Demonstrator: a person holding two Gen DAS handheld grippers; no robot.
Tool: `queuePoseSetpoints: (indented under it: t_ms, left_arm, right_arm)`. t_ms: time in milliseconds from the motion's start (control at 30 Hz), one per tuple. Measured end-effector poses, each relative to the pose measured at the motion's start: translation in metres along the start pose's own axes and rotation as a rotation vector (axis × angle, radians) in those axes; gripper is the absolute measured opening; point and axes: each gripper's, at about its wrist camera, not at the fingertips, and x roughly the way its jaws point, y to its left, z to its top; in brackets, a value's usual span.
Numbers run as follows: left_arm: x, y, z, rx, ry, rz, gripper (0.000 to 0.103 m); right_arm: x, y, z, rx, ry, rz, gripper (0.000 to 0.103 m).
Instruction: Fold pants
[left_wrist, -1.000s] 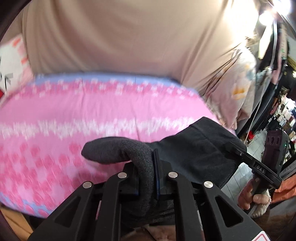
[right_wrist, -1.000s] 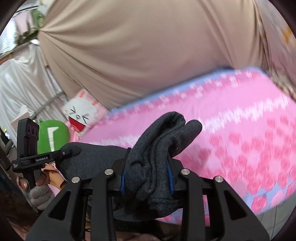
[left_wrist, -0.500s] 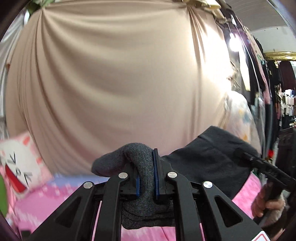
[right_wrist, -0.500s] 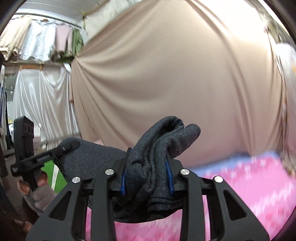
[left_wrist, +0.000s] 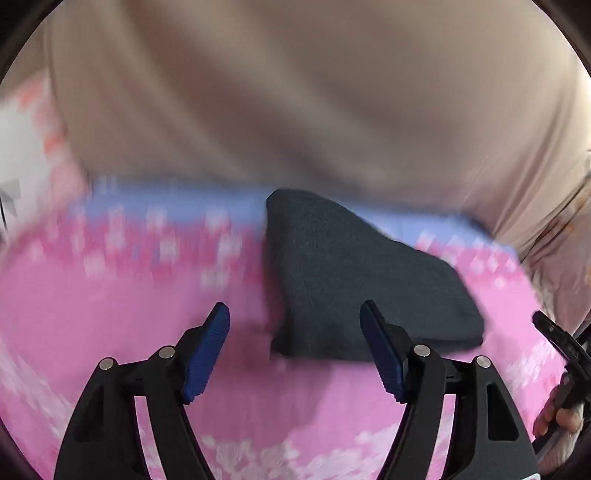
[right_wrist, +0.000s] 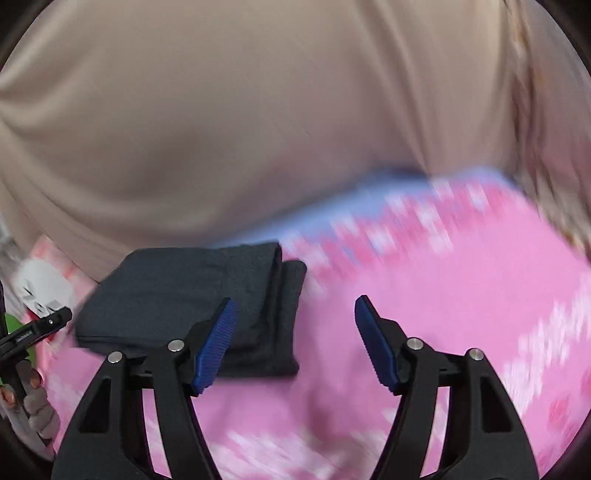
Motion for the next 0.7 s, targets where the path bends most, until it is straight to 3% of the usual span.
queuePoseSetpoints:
  t_ms: [67,133,300,467,533,567,600,633,667,700]
  left_arm:
    - [0.022,0.027,-0.026,-0.079,0.068,-0.013,0.068]
    - [0.026,0.039,-0.031,-0.122,0.083,-0.033,0.068]
    - [0.038,0.041,-0.007,-0.196,0.068,-0.043,0.083]
    - [0.08,0.059,0.001,-0.345,0.163,-0.123,0.083]
    - [0.083,0.058,0.005,-0.34,0.14,-0.121,0.087]
    - [0.085,0.055,0.007,-0.331,0.146,-0.114,0.087]
    - [0.085,0.051,0.009,-0.318,0.141,-0.116,0.085]
    - [0.086,0.048,0.009,-0.306,0.136,-0.119,0.06]
    - [0.089,0.042,0.009,-0.288,0.16,-0.132,0.033]
    - [0.088,0.039,0.009,-0.283,0.182,-0.143,0.012]
  right_arm:
    - [0.006,-0.02,-0.017,0.041,0.056,-0.003,0.065]
    - [0.009,-0.021,-0.014,0.068,0.086,0.056,0.066]
    - [0.038,0.009,0.007,0.054,0.136,0.15,0.086]
    - [0.094,0.03,0.003,0.074,0.242,0.145,0.086]
    - [0.104,0.034,0.001,0.08,0.233,0.149,0.088]
    - [0.106,0.039,0.001,0.062,0.238,0.154,0.075]
    - [0.11,0.044,0.001,0.048,0.259,0.163,0.052]
    - [0.111,0.048,0.002,0.037,0.256,0.153,0.046]
    - [0.109,0.052,0.005,0.024,0.255,0.16,0.033]
    - [0.105,0.054,0.009,0.017,0.245,0.168,0.031]
